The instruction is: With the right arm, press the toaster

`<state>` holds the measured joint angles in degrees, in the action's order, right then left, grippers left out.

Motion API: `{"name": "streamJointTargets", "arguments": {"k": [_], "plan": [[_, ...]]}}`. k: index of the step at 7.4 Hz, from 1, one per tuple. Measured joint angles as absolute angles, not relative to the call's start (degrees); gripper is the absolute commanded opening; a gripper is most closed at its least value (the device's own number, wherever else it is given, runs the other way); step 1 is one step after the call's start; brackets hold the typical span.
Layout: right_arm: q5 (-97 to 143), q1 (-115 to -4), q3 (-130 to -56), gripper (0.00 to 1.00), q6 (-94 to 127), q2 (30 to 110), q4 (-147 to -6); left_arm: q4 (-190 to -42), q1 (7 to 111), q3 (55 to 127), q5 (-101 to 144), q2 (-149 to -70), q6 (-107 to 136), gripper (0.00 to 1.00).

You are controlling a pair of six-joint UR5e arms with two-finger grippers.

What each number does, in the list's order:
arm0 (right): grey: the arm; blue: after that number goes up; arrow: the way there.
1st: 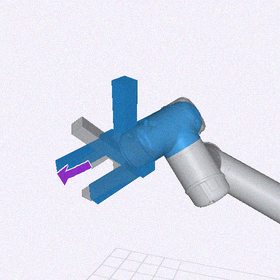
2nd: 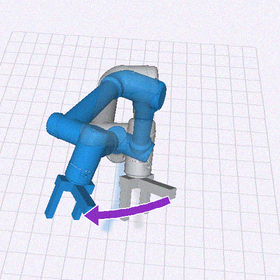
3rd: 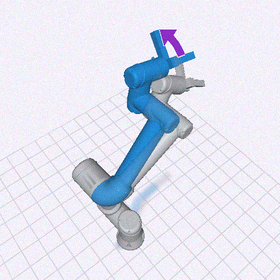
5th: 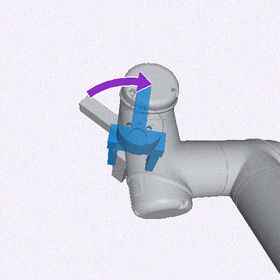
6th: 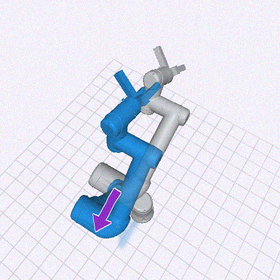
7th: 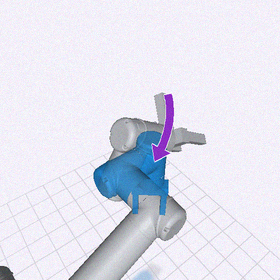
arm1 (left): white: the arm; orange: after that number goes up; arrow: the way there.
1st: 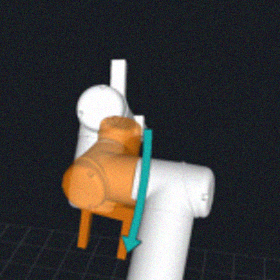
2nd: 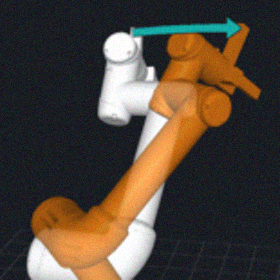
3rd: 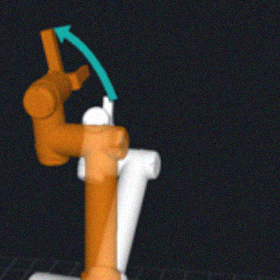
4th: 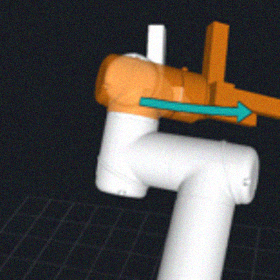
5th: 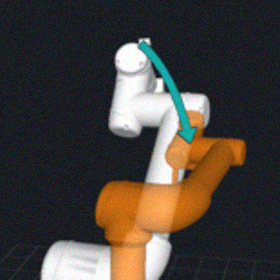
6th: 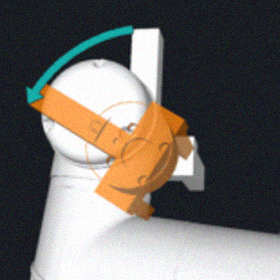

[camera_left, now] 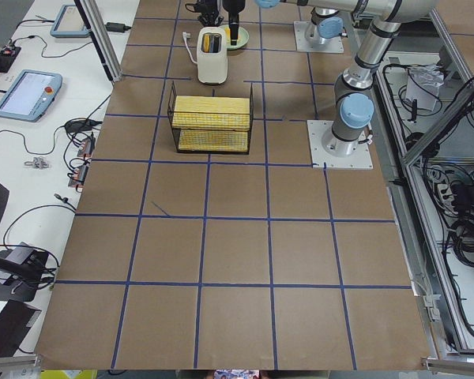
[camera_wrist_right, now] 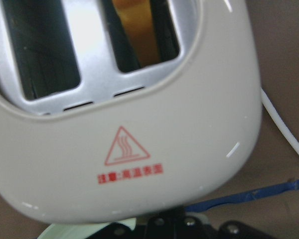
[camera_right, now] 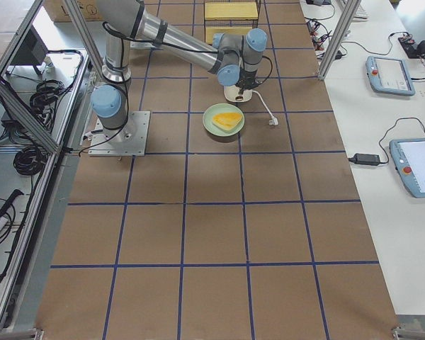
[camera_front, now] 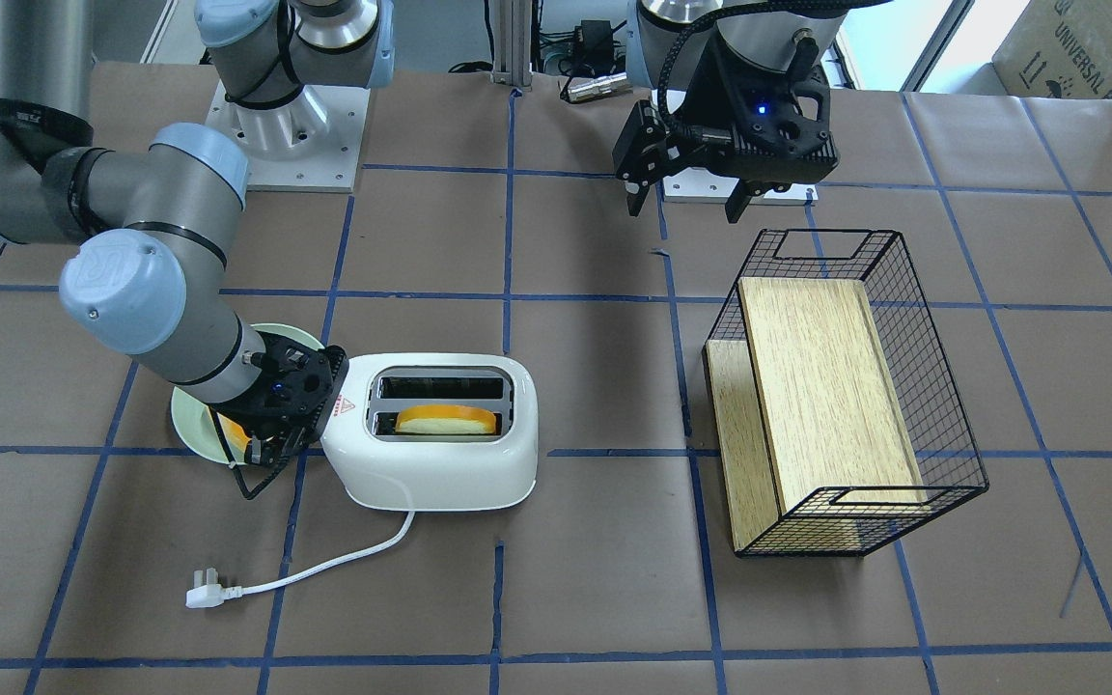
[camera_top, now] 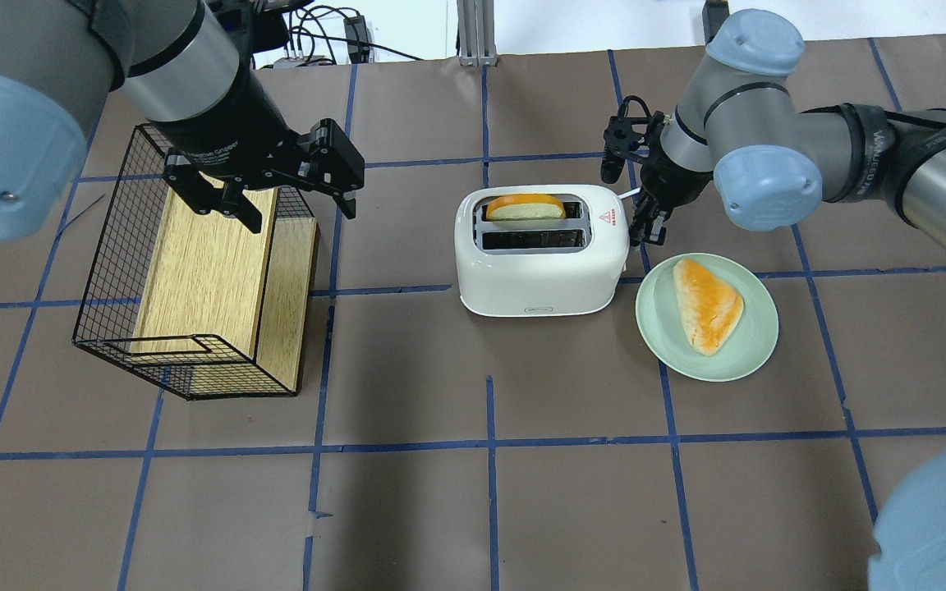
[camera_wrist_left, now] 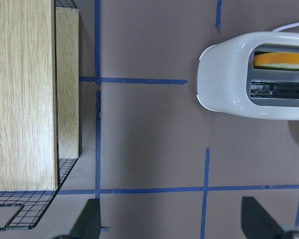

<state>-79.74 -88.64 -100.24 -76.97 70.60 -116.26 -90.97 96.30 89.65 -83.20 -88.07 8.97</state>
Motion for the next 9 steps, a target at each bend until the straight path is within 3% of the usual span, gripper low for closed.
{"name": "streamJointTargets", "arguments": {"k": [1,2,3,6,9], "plan": [[-79.72,-88.62,-100.29,0.07,-76.98,70.54,-116.27,-90.97,96.28,89.65,-83.19,-88.07,8.96,1.0],[-79.78,-88.6,-100.06,0.29,-76.91,70.7,-116.26,-90.97,96.26,89.65,-83.21,-88.07,8.96,1.0],[-79.93,-88.6,-98.95,0.96,-76.61,71.54,-115.33,-90.97,96.26,89.65,-83.22,-88.06,8.96,1.0],[-80.16,-88.66,-91.53,1.0,-58.96,80.28,-97.85,-90.96,96.28,89.65,-83.23,-88.05,8.96,1.0],[-84.07,-88.67,-90.07,1.0,-35.28,88.25,-90.53,-90.97,96.31,89.65,-83.23,-88.06,8.97,1.0]]}}
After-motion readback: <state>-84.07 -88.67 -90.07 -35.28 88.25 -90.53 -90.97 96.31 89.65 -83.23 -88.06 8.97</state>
